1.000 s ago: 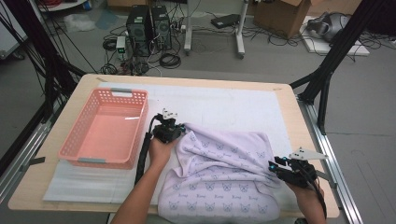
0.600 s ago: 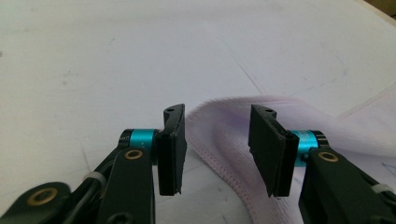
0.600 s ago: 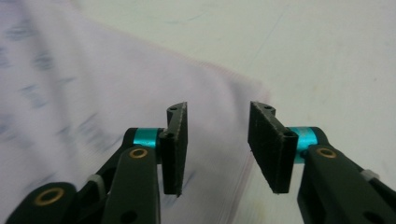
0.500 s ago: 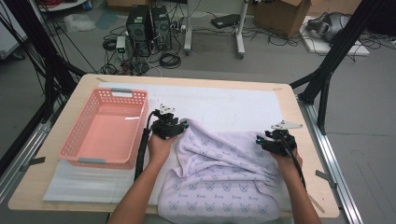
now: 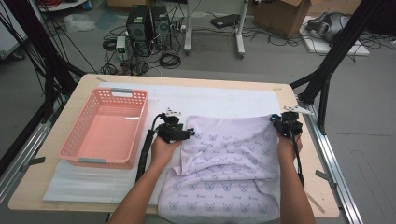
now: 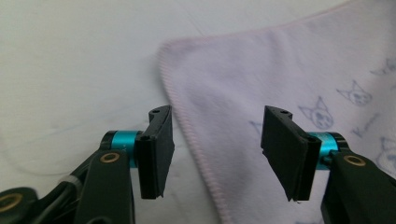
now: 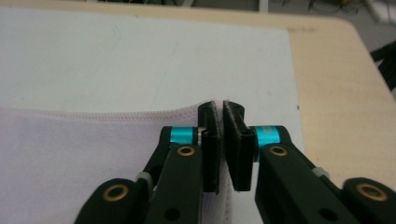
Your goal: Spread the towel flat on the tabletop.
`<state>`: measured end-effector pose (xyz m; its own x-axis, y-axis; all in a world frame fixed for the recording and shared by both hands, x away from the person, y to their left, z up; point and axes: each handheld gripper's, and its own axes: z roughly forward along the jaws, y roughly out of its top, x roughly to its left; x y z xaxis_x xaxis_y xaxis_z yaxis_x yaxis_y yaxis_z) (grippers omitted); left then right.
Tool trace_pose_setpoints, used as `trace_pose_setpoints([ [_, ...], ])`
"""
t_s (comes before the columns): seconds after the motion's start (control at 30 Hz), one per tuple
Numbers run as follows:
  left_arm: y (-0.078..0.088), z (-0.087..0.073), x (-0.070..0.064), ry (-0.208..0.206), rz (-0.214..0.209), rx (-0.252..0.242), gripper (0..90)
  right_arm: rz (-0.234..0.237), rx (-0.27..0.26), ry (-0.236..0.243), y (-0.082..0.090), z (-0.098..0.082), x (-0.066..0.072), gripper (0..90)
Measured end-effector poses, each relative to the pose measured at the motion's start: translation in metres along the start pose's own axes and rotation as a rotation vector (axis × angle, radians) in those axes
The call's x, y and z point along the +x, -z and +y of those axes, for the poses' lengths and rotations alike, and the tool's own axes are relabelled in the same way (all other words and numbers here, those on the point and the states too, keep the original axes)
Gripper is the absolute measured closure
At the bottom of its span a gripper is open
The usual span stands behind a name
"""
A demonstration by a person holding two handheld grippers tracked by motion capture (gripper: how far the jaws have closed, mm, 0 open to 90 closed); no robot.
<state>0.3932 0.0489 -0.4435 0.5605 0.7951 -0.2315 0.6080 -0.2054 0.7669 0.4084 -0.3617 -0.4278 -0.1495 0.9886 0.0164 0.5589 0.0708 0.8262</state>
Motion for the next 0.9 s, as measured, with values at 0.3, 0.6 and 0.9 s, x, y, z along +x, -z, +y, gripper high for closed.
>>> trace_pose_setpoints([
  [0.3,-0.003,0.0,-0.015,-0.142,0.19,0.006,86.8,0.086,0.028,0.059,0.024,-0.007,-0.002,61.5],
  [0.6,0.022,0.003,0.022,0.027,0.161,-0.111,60.5,0.258,0.05,0.05,0.052,-0.028,-0.002,55.0],
  [0.9,0.031,-0.019,0.007,-0.002,0.029,-0.101,47.4,0.365,0.13,0.18,0.062,-0.056,0.013,49.7],
])
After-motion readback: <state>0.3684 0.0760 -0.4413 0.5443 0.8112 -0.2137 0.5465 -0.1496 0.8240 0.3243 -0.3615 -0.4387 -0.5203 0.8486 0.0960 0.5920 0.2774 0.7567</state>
